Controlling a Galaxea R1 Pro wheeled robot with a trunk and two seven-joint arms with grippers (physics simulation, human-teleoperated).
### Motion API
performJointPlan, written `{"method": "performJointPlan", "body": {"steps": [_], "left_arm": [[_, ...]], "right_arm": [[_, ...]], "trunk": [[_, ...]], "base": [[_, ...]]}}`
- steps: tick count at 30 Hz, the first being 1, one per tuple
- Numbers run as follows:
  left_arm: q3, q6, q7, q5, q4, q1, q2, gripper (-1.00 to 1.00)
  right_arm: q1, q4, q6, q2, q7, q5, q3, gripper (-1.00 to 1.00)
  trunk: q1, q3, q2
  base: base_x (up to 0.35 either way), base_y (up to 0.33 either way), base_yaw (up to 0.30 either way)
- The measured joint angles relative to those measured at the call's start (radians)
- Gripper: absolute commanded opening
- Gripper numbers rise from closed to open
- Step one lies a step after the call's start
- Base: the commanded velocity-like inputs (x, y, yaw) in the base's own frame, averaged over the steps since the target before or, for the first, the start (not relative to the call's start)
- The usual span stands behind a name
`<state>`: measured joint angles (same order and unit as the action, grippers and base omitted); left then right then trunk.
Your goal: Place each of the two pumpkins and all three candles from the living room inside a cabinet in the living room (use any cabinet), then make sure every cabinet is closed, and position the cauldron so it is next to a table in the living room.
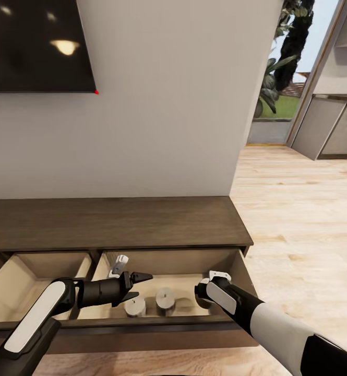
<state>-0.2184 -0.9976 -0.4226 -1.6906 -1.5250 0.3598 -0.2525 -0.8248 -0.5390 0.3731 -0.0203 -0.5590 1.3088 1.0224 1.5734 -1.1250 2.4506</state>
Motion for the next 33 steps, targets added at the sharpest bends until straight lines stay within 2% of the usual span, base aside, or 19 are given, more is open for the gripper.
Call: {"method": "performJointPlan", "body": {"steps": [23, 33], "left_arm": [[0.0, 0.0, 0.0, 0.001, 0.0, 0.0, 0.001, 1.0], [-0.003, 0.0, 0.0, 0.001, -0.001, 0.0, 0.003, 1.0]], "right_arm": [[0.0, 0.0, 0.0, 0.0, 0.0, 0.0, 0.0, -1.0], [0.0, 0.002, 0.0, 0.0, 0.0, 0.001, 0.0, -1.0]], "trunk": [[0.0, 0.0, 0.0], [0.027, -0.022, 0.049]], "base": [[0.016, 0.008, 0.0], [0.0, 0.0, 0.0]]}}
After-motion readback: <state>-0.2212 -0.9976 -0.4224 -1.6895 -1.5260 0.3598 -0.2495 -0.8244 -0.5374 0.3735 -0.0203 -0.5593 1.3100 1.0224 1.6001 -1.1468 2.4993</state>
